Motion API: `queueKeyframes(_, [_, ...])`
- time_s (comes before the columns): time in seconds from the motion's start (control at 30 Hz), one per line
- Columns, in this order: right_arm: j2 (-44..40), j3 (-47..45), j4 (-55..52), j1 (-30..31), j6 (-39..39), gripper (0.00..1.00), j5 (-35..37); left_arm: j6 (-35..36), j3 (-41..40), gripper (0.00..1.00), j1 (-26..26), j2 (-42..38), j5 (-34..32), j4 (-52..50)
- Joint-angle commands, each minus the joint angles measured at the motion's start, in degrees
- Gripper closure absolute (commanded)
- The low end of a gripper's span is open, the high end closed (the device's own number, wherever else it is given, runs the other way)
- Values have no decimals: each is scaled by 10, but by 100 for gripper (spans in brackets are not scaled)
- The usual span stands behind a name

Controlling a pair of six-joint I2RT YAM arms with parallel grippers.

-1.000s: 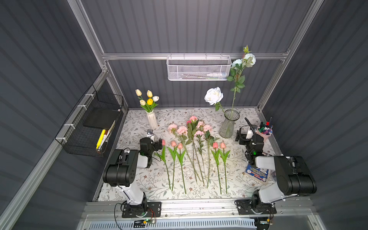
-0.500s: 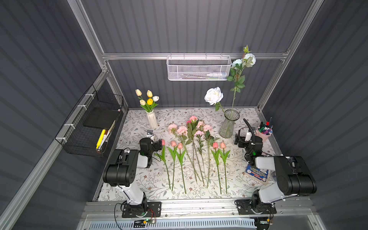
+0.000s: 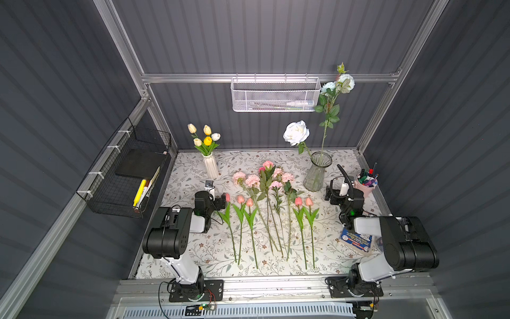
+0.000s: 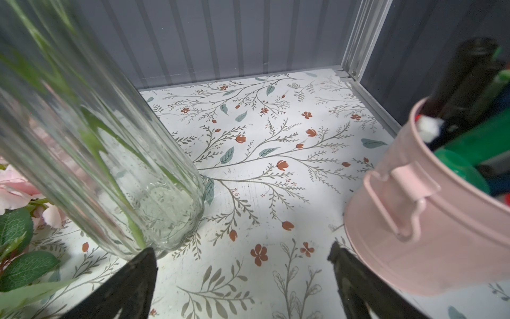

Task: Pick out pink flowers from the vase
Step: Reset both arms

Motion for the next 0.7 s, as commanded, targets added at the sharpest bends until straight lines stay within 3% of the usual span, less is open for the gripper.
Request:
queueKeyframes(0.0, [-2, -4, -6, 2, 4, 1, -4, 6, -1, 1, 4, 0, 9, -2])
queueKeyframes(0.67, [-2, -4, -7, 2, 4, 1, -5, 16, -9, 1, -18, 0, -30, 14])
